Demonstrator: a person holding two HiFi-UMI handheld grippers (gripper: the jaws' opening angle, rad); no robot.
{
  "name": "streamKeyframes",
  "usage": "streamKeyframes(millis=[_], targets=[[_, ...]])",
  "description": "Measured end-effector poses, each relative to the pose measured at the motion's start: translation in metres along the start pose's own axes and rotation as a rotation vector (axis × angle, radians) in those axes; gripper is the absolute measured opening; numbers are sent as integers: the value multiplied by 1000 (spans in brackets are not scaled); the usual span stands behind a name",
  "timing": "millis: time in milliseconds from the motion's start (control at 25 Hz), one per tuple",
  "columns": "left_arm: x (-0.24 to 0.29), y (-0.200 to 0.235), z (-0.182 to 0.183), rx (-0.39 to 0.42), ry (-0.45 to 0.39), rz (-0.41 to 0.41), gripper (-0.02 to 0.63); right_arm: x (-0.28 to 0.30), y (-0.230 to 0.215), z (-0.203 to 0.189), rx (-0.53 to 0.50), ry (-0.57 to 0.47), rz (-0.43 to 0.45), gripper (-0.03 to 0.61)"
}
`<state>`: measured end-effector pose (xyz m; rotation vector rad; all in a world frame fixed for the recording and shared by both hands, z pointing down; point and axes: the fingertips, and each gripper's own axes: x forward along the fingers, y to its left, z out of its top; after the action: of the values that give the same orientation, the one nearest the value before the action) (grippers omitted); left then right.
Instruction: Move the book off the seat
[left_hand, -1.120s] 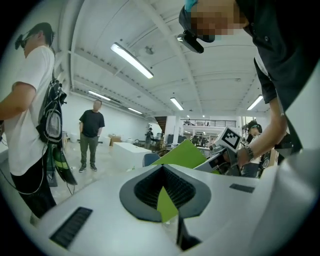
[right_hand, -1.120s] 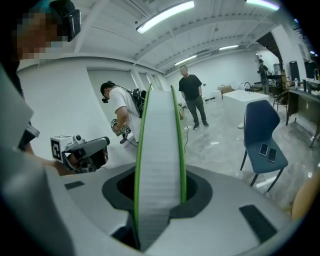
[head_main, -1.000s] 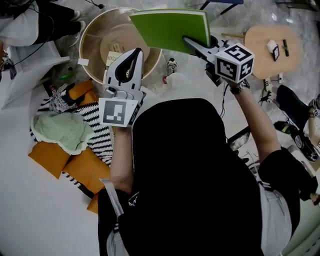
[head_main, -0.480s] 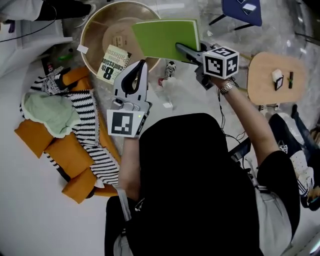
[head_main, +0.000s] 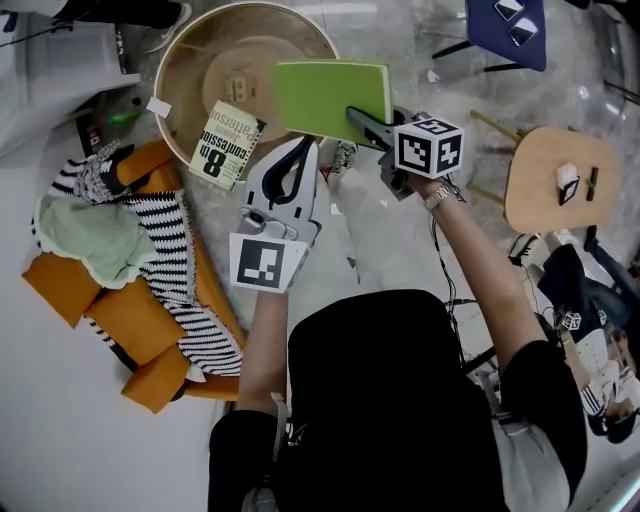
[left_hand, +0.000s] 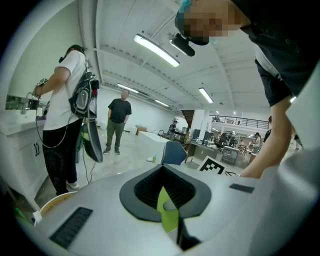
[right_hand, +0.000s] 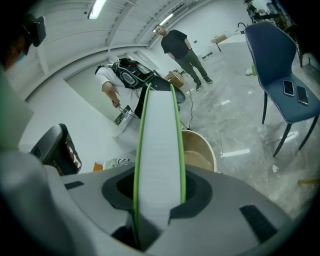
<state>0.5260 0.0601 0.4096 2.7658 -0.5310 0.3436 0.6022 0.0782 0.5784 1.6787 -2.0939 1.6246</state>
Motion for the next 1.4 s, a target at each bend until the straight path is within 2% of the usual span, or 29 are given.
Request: streamKeyframes(millis=[400,600,960,1120,1400], targets=[[37,58,-82,-20,51,-26,9,82,-75,-57,139,47,-33,135],[46,80,-113,-17,64,-57,9,120,-89,-77,175,61,-22,135],[47,95,-167,-26,103,-118,9,159,-110,-96,186,69,-21,137],[43,94,-179,-32,126,-141,9,162,-119,-100,190,66,-46,145],[45,92,-178,-25,130,-179,9,165,-142,-102,166,84,-123,190]])
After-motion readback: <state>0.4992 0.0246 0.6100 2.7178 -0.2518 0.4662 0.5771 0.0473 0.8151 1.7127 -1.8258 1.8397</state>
